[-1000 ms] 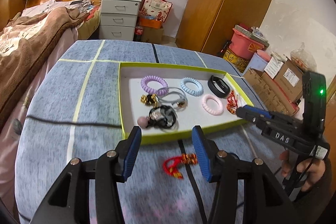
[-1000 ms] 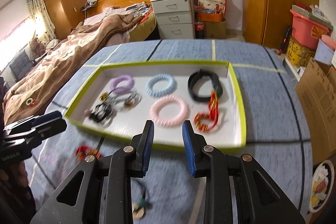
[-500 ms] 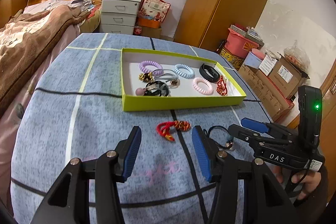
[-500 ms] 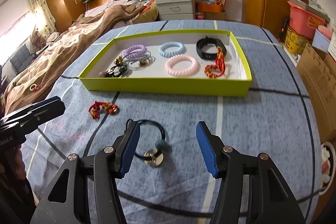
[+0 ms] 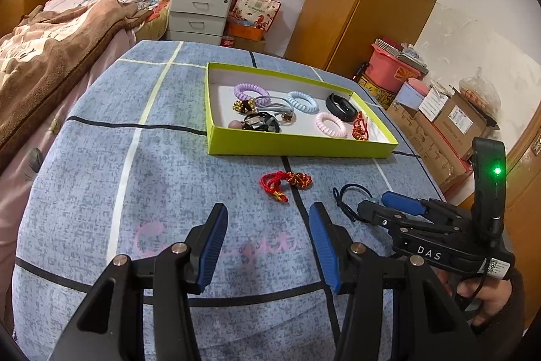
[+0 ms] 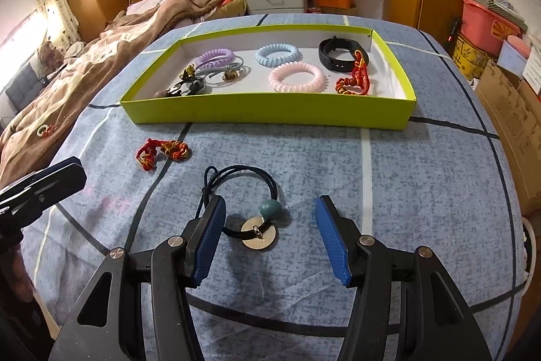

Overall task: Organize jewelry
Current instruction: 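Move both tools back toward the black elastic with teal bead, then close the right tool on the teal-bead elastic while the left tool grasps the red knot charm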

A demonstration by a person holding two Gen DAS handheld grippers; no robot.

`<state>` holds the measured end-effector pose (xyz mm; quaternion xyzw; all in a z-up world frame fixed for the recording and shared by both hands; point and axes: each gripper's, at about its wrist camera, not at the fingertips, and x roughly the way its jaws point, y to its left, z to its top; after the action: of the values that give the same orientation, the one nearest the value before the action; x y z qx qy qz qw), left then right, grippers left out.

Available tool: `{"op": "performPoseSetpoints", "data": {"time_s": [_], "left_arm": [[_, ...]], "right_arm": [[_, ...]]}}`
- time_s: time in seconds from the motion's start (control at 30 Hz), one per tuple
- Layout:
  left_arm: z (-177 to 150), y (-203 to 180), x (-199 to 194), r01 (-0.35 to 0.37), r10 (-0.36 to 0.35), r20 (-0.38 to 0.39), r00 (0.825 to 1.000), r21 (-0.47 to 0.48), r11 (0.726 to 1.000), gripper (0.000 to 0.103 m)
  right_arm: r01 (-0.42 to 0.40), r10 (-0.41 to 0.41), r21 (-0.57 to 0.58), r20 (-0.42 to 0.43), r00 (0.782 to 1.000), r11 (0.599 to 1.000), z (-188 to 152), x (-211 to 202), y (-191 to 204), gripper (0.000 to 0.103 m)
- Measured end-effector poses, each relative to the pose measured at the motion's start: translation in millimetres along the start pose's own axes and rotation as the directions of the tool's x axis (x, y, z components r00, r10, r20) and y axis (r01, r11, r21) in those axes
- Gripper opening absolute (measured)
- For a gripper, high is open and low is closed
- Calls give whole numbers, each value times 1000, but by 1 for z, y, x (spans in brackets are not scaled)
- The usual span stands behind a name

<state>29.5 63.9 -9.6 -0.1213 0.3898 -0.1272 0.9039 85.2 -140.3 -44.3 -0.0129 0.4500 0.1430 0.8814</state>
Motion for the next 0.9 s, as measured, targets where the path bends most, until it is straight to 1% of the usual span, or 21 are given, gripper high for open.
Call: {"op": "performPoseSetpoints", "data": {"time_s": [0.2, 0.23, 0.3, 0.33, 0.37, 0.47, 0.53, 0.6, 0.63, 0.9], "left_arm": [[-1, -2, 2, 3, -3, -9, 1000, 4, 1000, 52], [-1, -3, 2, 3, -3, -10, 1000, 5, 1000, 52], [-1, -4, 3, 1, -1, -16, 1000, 7, 1000, 52], [-1, -4, 4, 1, -1, -18, 1000, 8, 1000, 52], [-1, -5, 4, 1, -1, -19, 1000, 7, 1000, 52], [-1, -5, 5, 4, -4, -22, 1000, 7, 1000, 52], [-1, -7, 7, 2, -2, -28, 1000, 9, 1000, 52], [-2, -8, 9, 2, -1, -33, 999, 13, 1000, 52], [-2, -9, 10, 3, -2, -35, 999, 15, 1000, 52], [0, -12, 16, -8, 10, -51, 999, 27, 1000, 52]], "right_arm": [[37, -38, -65, -13, 999, 997, -6, -3, 5, 56], [40, -41, -74, -14, 999, 996, -8, -3, 5, 55], [42, -44, -86, -13, 999, 995, -9, -5, 3, 49], [49, -51, -93, -14, 999, 994, -9, -5, 2, 42], [61, -63, -103, -13, 998, 993, -9, -6, 0, 38], [58, -60, -111, -14, 998, 992, -10, -7, -6, 38], [59, -61, -125, -13, 998, 990, -10, -7, -7, 35], [53, -56, -134, -13, 998, 990, -10, -8, -8, 28], [53, -56, -137, -12, 998, 989, -10, -8, -7, 21], [14, -13, -111, 6, 1000, 994, -9, -13, -14, 21]]}}
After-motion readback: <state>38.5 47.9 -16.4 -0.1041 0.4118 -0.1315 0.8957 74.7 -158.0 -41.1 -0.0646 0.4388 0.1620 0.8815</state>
